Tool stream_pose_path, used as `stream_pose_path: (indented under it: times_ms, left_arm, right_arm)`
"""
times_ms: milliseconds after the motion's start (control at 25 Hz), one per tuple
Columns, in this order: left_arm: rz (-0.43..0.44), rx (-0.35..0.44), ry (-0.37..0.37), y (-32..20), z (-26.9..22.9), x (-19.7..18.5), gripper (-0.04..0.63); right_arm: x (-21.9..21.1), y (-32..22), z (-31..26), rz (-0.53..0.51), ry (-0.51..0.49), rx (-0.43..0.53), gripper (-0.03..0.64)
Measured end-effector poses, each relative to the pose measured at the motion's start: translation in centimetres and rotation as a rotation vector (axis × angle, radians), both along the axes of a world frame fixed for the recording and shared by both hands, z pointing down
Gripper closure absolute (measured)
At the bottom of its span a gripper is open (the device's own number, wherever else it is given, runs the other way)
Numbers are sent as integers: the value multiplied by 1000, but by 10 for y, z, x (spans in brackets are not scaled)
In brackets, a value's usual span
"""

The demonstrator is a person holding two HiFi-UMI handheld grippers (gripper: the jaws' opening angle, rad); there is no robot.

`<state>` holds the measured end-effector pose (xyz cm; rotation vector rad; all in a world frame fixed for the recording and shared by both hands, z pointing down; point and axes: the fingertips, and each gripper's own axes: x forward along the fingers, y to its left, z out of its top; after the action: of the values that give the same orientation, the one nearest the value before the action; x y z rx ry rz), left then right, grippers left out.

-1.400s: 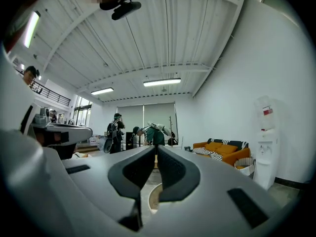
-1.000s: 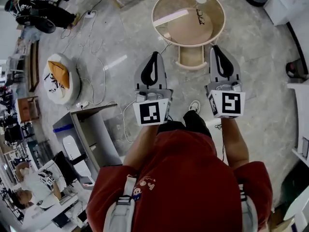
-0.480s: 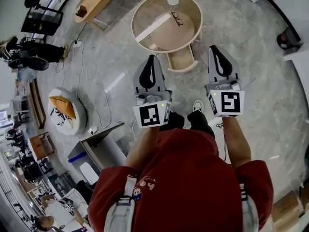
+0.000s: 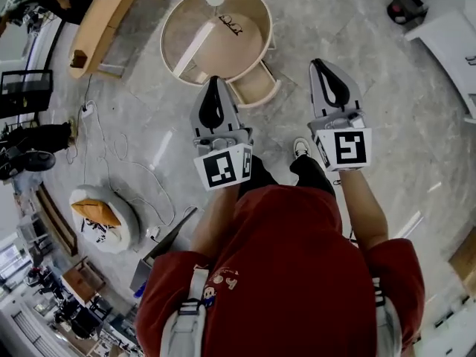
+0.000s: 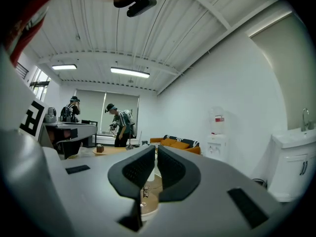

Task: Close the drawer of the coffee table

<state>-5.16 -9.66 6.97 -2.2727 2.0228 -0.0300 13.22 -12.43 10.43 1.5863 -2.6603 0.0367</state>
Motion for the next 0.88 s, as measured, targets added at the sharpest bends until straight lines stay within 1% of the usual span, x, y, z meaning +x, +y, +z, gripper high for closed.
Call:
stream_pose_path:
  times_ms: [80, 240, 280, 400, 440, 640, 760, 880]
  left_arm:
    - [32, 0, 14, -8, 1, -15, 583]
    - [122, 5, -7, -16, 1, -46, 583]
    - [144, 8, -18, -16, 1, -54, 583]
    - [214, 6, -87, -11, -3, -77, 583]
    - [230, 6, -96, -9, -6, -83, 583]
    - [274, 52, -105, -2, -26, -108, 583]
    - [285, 75, -114, 5, -31, -114, 583]
    - [280, 78, -108, 12, -30, -114, 583]
  right_arm:
    - [-13, 0, 0, 31, -1, -12, 588]
    - [-41, 6, -3, 111, -36, -25, 588]
    - [-48, 8, -6, 130, -45, -18, 588]
    - [-73, 20, -20, 172, -65, 26, 589]
    - [-82, 25, -24, 177, -68, 39, 589]
    - [-112, 35, -36, 198, -65, 71, 589]
    - [-117, 41, -40, 211, -61, 88, 589]
    - [-116, 48, -40, 211, -60, 97, 589]
